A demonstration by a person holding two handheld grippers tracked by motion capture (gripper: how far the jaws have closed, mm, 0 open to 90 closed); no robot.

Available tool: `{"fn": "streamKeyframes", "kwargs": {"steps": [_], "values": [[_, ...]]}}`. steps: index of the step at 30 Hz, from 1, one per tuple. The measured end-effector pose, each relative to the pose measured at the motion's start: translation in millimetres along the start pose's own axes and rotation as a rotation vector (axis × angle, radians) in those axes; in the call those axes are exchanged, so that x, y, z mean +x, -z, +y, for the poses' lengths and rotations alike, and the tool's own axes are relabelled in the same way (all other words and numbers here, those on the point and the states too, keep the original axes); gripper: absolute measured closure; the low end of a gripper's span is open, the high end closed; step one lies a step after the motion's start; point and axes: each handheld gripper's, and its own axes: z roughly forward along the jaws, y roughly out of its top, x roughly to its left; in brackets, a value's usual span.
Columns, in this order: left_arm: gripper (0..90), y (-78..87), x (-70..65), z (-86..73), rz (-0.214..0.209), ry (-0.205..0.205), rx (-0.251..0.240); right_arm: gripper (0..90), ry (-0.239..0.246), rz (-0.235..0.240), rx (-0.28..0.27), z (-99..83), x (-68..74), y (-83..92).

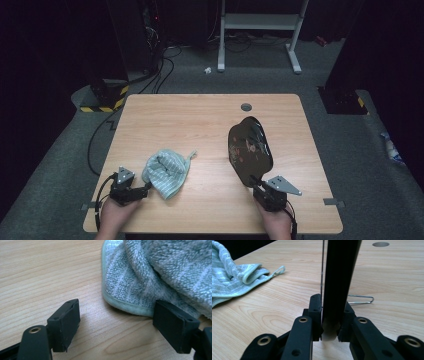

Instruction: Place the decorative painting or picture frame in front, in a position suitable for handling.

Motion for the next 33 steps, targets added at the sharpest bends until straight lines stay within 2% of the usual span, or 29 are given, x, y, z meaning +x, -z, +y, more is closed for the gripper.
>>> {"fn": "streamKeyframes", "kwargs": {"steps": [9, 17, 21, 25, 27, 33], "values": [[21.9, 0.0, 0.0, 0.0, 0.000, 0.000, 0.000, 71.7, -0.002, 0.019, 0.005, -0.5, 2.3, -2.9], [22.3, 0.5, 1.7, -0.3, 0.004, 0.004, -0.001, 58.6, 0.000, 0.046, 0.023, -0.4, 0.1, -7.7], [29.5, 3.5, 4.5, -1.2, 0.010, 0.022, -0.004, 55.1, -0.001, 0.061, 0.025, 0.5, -1.4, -8.4], [39.9, 10.2, 6.0, -1.4, -0.002, 0.039, -0.046, 54.3, -0.003, 0.061, 0.024, 1.0, -3.4, -7.8], [44.8, 16.8, 5.7, -0.6, -0.006, 0.050, -0.085, 53.8, -0.006, 0.063, 0.022, 1.4, -4.1, -7.7], [40.9, 35.8, -2.5, 9.9, -0.044, 0.055, -0.194, 53.2, -0.006, 0.066, 0.019, 2.0, -6.4, -7.3]]}}
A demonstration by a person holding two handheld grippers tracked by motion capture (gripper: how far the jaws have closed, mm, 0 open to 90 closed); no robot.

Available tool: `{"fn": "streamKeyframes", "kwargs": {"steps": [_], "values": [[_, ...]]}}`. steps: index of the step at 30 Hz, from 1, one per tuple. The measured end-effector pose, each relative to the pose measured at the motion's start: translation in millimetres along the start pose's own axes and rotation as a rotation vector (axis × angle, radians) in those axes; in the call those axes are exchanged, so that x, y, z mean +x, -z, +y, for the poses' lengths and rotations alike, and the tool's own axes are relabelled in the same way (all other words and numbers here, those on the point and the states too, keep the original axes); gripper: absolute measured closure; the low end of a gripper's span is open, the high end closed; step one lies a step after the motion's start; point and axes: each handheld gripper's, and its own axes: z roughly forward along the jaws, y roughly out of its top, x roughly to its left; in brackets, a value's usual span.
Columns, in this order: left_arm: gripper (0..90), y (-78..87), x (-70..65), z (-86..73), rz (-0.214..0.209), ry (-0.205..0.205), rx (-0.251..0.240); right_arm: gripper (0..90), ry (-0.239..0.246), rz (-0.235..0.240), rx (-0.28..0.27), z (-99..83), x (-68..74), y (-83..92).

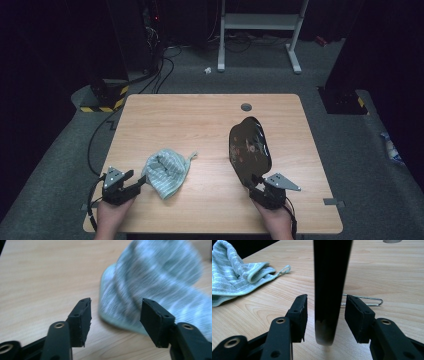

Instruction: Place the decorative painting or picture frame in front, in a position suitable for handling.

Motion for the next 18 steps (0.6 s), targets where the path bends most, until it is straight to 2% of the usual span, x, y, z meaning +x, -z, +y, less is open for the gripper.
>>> {"fn": "streamKeyframes", "kwargs": {"steps": [2, 6, 7, 8, 10, 12, 13, 16, 18], "values": [[38.7, 0.8, -6.4, 6.1, -0.014, -0.002, -0.023, 53.1, 0.000, 0.001, 0.002, -0.1, -0.2, -0.1], [36.9, -5.6, -16.3, 20.9, -0.020, -0.029, -0.026, 53.2, -0.003, 0.003, 0.001, 0.2, 0.2, -0.4], [36.9, -5.6, -16.3, 20.9, -0.020, -0.029, -0.026, 53.2, -0.003, 0.003, 0.001, 0.2, 0.2, -0.4], [37.3, -12.4, -20.2, 27.8, -0.017, -0.026, -0.014, 53.2, 0.000, 0.004, 0.000, 0.2, 0.6, -0.2], [39.6, -19.1, -20.8, 31.1, -0.022, -0.008, 0.002, 53.2, -0.003, 0.005, 0.000, 0.3, 0.6, -0.1], [45.1, -24.6, -20.1, 32.1, -0.023, 0.016, 0.009, 53.3, -0.007, 0.006, -0.001, 0.4, 0.5, 0.0], [50.7, -25.9, -20.8, 32.0, -0.024, 0.018, 0.005, 53.3, -0.007, 0.005, -0.002, 0.5, 0.3, 0.1], [66.8, -25.6, -24.0, 34.0, -0.007, 0.016, -0.009, 53.3, -0.010, 0.005, -0.001, 0.4, -0.1, 0.3], [77.1, -22.4, -26.4, 36.3, 0.010, -0.001, -0.030, 53.3, -0.009, 0.005, 0.000, 0.3, -0.3, 0.1]]}}
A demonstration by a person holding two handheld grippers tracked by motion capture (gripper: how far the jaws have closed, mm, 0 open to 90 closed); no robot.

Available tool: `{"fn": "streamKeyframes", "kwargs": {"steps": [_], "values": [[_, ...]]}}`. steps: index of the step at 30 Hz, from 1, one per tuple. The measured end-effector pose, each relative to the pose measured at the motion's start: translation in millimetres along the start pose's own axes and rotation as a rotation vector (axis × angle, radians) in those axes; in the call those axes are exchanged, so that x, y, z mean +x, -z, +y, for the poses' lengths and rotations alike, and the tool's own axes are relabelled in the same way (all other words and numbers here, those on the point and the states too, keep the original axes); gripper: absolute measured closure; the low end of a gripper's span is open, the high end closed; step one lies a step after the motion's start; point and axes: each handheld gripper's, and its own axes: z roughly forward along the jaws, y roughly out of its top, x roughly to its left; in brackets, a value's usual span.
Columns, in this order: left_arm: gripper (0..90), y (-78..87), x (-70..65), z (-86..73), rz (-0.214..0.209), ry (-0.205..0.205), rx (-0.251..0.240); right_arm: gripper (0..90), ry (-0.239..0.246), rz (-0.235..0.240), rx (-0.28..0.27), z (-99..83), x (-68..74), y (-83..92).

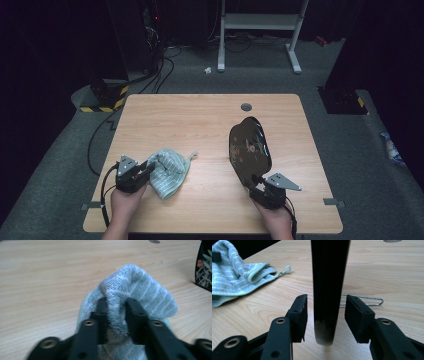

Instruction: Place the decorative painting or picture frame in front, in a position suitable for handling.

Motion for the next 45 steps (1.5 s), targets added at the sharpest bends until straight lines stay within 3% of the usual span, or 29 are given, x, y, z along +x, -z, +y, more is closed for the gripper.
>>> {"fn": "streamKeyframes", "kwargs": {"steps": [5, 15, 19, 28, 32, 34, 39, 45], "values": [[85.3, 9.3, -3.0, 14.4, 0.023, -0.032, -0.058, 53.6, -0.002, -0.001, -0.003, 0.4, -0.8, 0.2], [86.1, 16.1, -11.9, 53.7, 0.012, -0.066, -0.161, 53.7, -0.018, 0.002, -0.014, 1.5, -2.9, 1.7], [86.0, 21.0, -19.0, 63.8, 0.024, -0.109, -0.187, 53.7, -0.013, 0.006, -0.013, 1.6, -2.3, 1.1], [86.0, 53.6, 6.2, 56.0, 0.096, -0.101, -0.223, 53.6, -0.017, 0.005, -0.022, 2.6, -2.2, 2.9], [86.0, 74.9, 11.6, 49.6, 0.124, -0.130, -0.244, 53.4, -0.016, 0.004, -0.028, 3.1, -1.5, 3.9], [86.0, 80.2, 10.4, 46.7, 0.111, -0.146, -0.248, 53.4, -0.015, 0.004, -0.029, 3.3, -0.9, 3.8], [85.9, 70.9, 1.4, 42.1, 0.065, -0.155, -0.232, 53.3, -0.012, 0.006, -0.026, 3.4, 0.7, 2.5], [85.5, 24.6, -28.5, 31.9, -0.045, -0.158, -0.178, 53.3, -0.012, 0.009, -0.028, 2.2, 2.4, 4.1]]}}
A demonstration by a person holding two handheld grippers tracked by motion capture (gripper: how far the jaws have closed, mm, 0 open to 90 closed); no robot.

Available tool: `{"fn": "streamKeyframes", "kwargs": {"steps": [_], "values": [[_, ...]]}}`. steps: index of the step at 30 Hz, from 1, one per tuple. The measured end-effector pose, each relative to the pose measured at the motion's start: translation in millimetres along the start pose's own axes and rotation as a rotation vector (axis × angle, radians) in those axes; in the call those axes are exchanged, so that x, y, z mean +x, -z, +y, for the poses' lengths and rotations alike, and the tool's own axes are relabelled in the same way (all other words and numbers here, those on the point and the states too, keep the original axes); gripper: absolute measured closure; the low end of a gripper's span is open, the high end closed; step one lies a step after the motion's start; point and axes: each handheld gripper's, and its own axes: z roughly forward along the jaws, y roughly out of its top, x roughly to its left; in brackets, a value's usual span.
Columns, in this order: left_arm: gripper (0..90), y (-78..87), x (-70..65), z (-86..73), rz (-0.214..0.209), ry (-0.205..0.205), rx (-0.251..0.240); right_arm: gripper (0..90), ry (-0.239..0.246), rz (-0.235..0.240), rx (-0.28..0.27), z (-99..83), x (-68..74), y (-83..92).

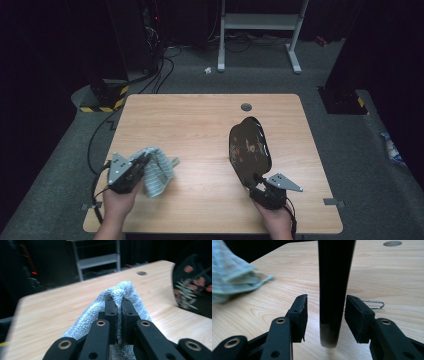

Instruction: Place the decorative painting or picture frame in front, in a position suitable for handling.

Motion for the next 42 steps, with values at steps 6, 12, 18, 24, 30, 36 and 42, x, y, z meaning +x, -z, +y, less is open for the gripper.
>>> {"fn": "streamKeyframes", "kwargs": {"steps": [6, 12, 18, 24, 30, 36, 42], "values": [[85.2, -38.8, -33.5, 2.3, -0.102, -0.021, 0.023, 53.1, -0.007, 0.001, -0.002, 0.5, -2.1, 0.2], [82.9, -44.2, -43.9, -1.8, -0.129, -0.037, 0.037, 53.2, -0.008, 0.004, -0.002, 0.0, -2.9, 0.0], [76.3, -24.0, -35.0, -23.5, -0.130, -0.027, 0.076, 52.9, -0.001, 0.007, -0.006, 0.5, -1.8, 1.5], [59.7, -0.5, -28.7, -44.9, -0.127, -0.008, 0.116, 52.9, 0.002, -0.001, -0.007, 0.8, -0.3, 2.0], [50.2, 15.6, -28.2, -38.1, -0.094, 0.016, 0.059, 52.9, 0.003, -0.006, -0.001, 0.0, 2.1, 1.2], [49.9, -4.9, -22.1, -12.6, -0.069, 0.063, 0.026, 52.9, 0.011, -0.005, -0.001, -0.6, 4.0, 2.0], [42.2, -42.8, -12.0, 12.9, -0.058, 0.087, 0.088, 52.8, 0.007, -0.002, -0.011, 0.8, 0.7, 4.4]]}}
